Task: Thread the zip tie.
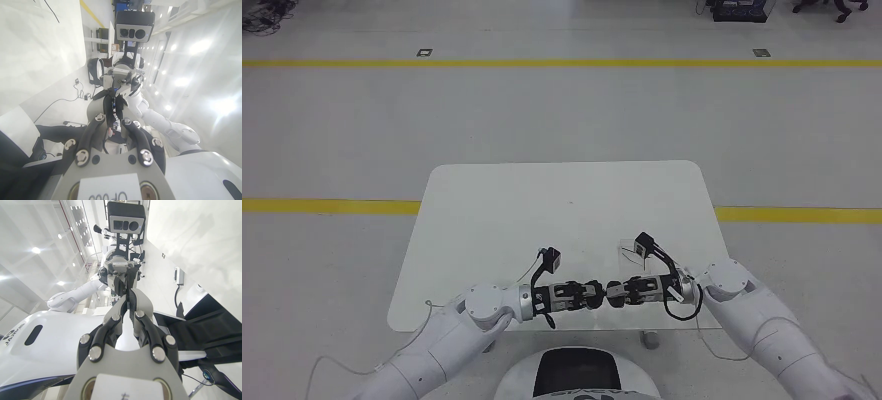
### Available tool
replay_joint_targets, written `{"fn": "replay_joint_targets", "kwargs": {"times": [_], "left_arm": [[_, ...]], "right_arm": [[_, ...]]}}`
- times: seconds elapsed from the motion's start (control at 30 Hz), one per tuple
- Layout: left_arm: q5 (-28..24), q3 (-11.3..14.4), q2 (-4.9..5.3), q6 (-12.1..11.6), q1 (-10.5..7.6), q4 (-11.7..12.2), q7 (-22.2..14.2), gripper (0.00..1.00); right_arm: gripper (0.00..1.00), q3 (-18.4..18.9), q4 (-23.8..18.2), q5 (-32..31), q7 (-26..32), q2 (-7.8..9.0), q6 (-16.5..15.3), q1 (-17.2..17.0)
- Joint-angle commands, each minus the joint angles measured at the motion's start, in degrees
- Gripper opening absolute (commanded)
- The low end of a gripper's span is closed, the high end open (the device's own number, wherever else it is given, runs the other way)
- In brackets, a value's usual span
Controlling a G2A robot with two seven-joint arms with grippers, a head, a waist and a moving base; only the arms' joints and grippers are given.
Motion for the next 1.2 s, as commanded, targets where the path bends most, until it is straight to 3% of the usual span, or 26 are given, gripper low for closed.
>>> {"fn": "replay_joint_targets", "kwargs": {"times": [0.0, 0.63, 0.83, 0.93, 1.17], "left_arm": [[0.0, -0.01, 0.01, 0.02, 0.0, 0.0, -0.04, 0.08], [-0.1, 0.08, 0.02, 0.16, -0.1, 0.08, -0.64, 0.01], [-0.14, 0.12, 0.0, 0.19, -0.16, 0.16, -0.65, 0.12], [-0.12, 0.16, -0.01, 0.15, -0.17, 0.18, -0.64, 0.13], [-0.11, 0.23, -0.02, 0.11, -0.22, 0.22, -0.8, 0.0]], "right_arm": [[0.0, -0.01, 0.02, -0.02, 0.05, -0.02, -0.02, 0.02], [0.0, 0.19, 0.24, 0.05, -0.12, -0.17, -0.27, -0.08], [0.0, 0.19, 0.29, 0.04, -0.02, -0.23, -0.39, -0.03], [0.0, 0.2, 0.27, 0.01, 0.04, -0.25, -0.41, -0.03], [0.0, 0.22, 0.3, -0.07, 0.05, -0.29, -0.16, -0.06]]}}
